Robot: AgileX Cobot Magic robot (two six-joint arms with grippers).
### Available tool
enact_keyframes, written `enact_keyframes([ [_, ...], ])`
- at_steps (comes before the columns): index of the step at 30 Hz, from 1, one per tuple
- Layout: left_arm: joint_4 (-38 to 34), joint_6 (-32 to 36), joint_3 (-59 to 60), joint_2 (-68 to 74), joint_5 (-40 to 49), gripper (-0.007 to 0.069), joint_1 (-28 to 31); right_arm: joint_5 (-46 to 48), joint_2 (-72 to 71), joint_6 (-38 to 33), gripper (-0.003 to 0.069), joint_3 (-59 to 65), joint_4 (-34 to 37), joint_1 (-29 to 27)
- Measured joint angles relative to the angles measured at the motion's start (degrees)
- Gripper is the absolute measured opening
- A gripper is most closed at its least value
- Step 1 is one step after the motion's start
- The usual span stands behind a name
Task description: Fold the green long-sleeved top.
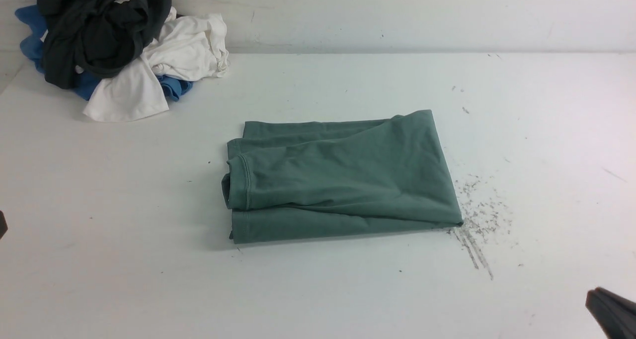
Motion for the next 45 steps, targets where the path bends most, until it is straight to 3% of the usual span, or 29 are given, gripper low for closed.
enact_keyframes([
  [8, 0.0, 0.0, 0.0, 0.0, 1.2, -0.0007, 0.0, 16.0, -24.0, 0.0, -0.0013, 0.4, -0.1, -1.2],
  [20, 0.0, 0.0, 0.0, 0.0, 1.3, -0.0007, 0.0, 22.7, -28.4, 0.0, -0.0013, 0.4, -0.1, -18.2],
  [45, 0.0, 0.0, 0.0, 0.0, 1.3, -0.0007, 0.0, 23.4, -28.4, 0.0, -0.0013, 0.3, 0.0, -18.4],
])
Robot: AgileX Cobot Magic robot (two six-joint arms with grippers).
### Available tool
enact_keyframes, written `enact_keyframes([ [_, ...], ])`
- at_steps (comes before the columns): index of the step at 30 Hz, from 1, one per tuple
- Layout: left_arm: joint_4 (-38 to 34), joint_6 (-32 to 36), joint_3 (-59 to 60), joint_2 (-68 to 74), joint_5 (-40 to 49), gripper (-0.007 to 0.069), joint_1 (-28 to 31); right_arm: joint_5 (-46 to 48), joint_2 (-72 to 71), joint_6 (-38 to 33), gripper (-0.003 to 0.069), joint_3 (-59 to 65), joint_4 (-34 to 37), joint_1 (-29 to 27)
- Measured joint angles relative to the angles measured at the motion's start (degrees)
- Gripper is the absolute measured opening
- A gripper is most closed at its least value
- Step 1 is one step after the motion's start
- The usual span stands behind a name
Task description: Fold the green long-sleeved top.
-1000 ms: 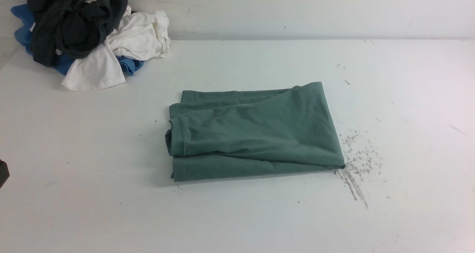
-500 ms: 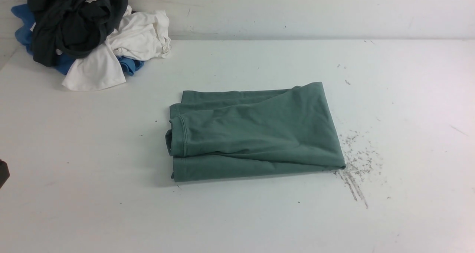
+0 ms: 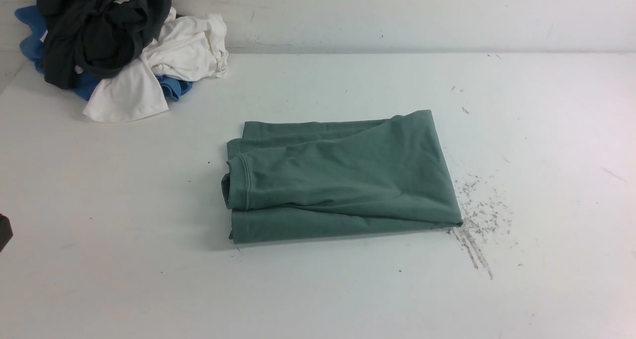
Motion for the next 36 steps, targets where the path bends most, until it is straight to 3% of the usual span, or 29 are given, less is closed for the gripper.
enact_keyframes([
  [8, 0.2, 0.0, 3.9, -2.5, -1.8, -0.0007, 0.0, 0.0, 0.0, 0.0, -0.0013, 0.0, 0.0, 0.0],
  [11, 5.1, -0.7, 8.1, -5.5, -2.9, -0.0007, 0.7, 0.0, 0.0, 0.0, -0.0013, 0.0, 0.0, 0.0],
  [16, 11.4, -16.5, 19.3, -12.0, -8.3, -0.0007, 6.6, 0.1, 0.0, 0.0, -0.0013, 0.0, 0.0, 0.0],
  [19, 12.4, -19.8, 24.2, -12.0, -9.1, -0.0007, 10.1, 0.1, 0.0, 0.0, -0.0013, 0.0, 0.0, 0.0],
  [24, 12.8, -21.2, 24.9, -12.0, -0.8, -0.0007, 12.2, 0.1, 0.0, 0.0, -0.0013, 0.0, 0.0, 0.0],
  [36, 12.8, -21.1, 24.6, -12.0, 0.0, -0.0007, 12.2, 0.1, 0.0, 0.0, -0.0013, 0.0, 0.0, 0.0],
])
